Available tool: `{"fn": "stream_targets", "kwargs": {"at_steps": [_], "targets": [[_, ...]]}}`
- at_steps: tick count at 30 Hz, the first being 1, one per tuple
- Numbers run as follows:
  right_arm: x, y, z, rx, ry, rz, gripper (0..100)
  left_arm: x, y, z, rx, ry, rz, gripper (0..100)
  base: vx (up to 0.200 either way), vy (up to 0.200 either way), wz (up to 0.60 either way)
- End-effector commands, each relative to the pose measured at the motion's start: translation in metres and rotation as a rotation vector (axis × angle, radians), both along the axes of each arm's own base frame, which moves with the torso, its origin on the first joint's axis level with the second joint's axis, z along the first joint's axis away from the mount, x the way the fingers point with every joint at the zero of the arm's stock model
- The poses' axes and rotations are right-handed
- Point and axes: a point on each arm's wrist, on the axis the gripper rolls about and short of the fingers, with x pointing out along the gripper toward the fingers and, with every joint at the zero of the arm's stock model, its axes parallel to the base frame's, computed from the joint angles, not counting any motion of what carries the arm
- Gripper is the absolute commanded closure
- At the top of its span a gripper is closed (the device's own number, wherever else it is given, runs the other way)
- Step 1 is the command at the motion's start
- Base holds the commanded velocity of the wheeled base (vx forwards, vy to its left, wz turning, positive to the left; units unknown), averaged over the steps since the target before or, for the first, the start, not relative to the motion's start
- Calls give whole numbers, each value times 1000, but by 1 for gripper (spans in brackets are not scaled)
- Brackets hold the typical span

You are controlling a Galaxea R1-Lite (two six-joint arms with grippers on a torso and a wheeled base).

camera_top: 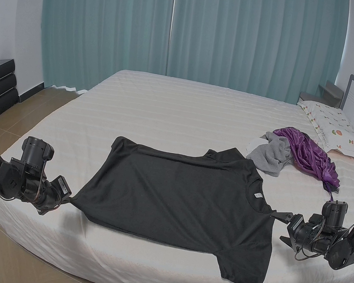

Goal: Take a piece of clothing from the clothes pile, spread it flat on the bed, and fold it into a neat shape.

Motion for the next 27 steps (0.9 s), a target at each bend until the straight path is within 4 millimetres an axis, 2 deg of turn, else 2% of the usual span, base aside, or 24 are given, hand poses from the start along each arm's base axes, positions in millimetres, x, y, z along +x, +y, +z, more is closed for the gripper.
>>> {"fn": "stream_targets", "kwargs": {"at_steps": [1,8,17,23,27], "targets": [[1,0,-1,1,0,0,0,19,-2,1,-14,-24,11,100,0,0,0],[2,0,0,2,-2,-2,0,45,-4,8,-15,-44,10,100,0,0,0],[3,0,-4,1,10,-1,0,72,-10,-12,-10,11,-6,100,0,0,0],[3,-1,-4,0,11,-3,0,76,-12,-19,-7,26,-12,100,0,0,0],[3,-1,-6,2,16,-4,0,72,-12,-20,-15,37,-23,100,0,0,0]]}}
